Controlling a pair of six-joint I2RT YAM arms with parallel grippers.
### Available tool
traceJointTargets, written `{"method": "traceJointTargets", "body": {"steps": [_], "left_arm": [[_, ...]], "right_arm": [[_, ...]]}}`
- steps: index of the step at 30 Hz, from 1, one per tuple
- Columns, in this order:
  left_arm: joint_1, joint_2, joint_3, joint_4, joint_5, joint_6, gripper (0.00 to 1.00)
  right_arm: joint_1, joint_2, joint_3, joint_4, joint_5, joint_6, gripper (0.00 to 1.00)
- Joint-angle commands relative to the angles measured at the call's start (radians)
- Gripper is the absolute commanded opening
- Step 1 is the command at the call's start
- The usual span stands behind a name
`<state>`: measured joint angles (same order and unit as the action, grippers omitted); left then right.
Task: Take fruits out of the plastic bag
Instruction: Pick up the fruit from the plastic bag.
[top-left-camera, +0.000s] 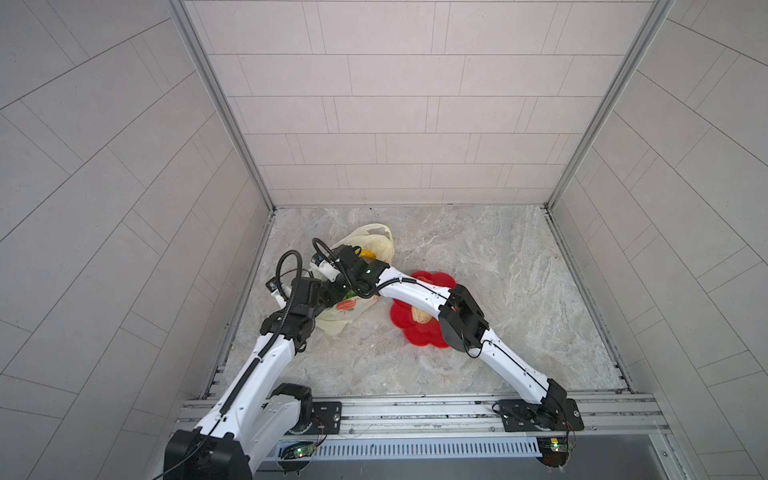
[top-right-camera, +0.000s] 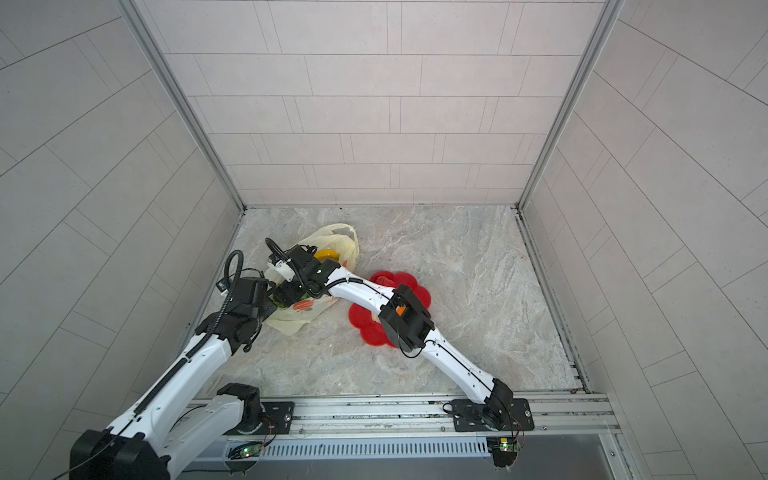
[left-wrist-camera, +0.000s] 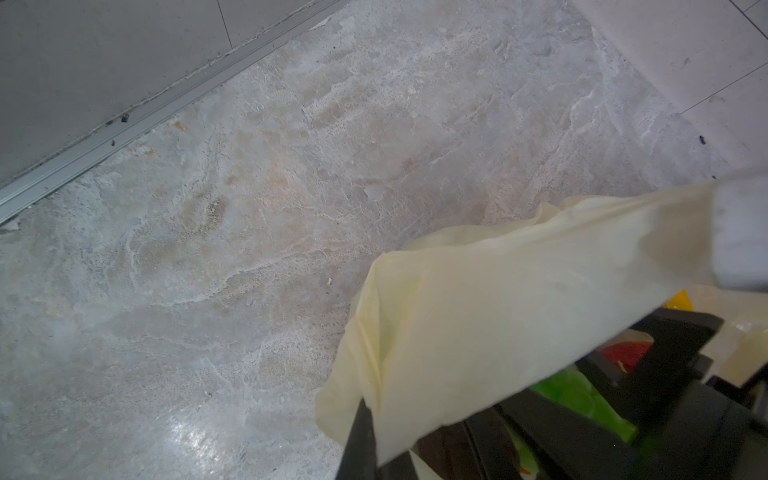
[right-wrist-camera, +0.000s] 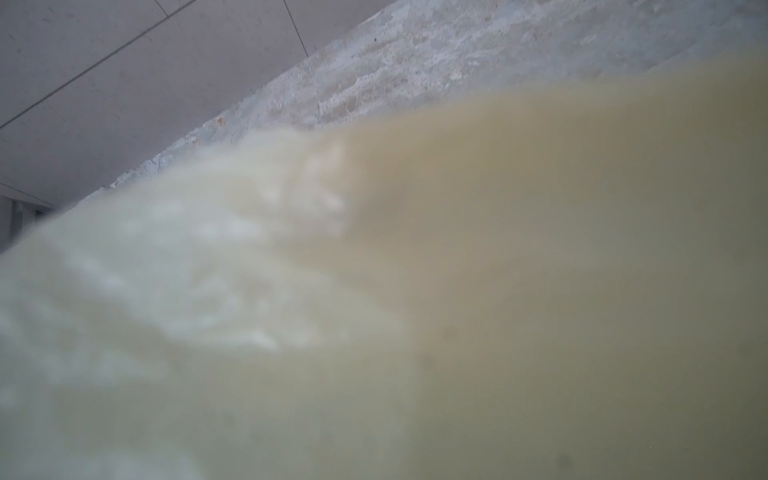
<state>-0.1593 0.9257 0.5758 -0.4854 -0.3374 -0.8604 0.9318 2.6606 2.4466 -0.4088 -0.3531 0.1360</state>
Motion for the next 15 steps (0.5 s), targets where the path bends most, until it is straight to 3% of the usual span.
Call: {"method": "traceJointTargets", "body": {"steps": [1,5,10,15], "left_arm": [[-0.005,0.0,-0.013,0.024,0.008,0.019,0.0],[-0.022,0.001,-0.022,0.062,0.049,0.032,0.0],[-0.041,0.002,-0.023,0.079,0.057,0.038,0.0],[-0.049,0.002,-0.025,0.057,0.008,0.034,0.0]], "right_arm": [[0.013,0.057,0.056,0.057,-0.029,-0.039,0.9],[0.019,0.138,0.185,0.016,-0.04,-0.033,0.93],[0.022,0.167,0.2,0.043,-0.025,-0.016,0.91],[0.02,0.162,0.206,0.016,0.022,-0.016,0.75]]}}
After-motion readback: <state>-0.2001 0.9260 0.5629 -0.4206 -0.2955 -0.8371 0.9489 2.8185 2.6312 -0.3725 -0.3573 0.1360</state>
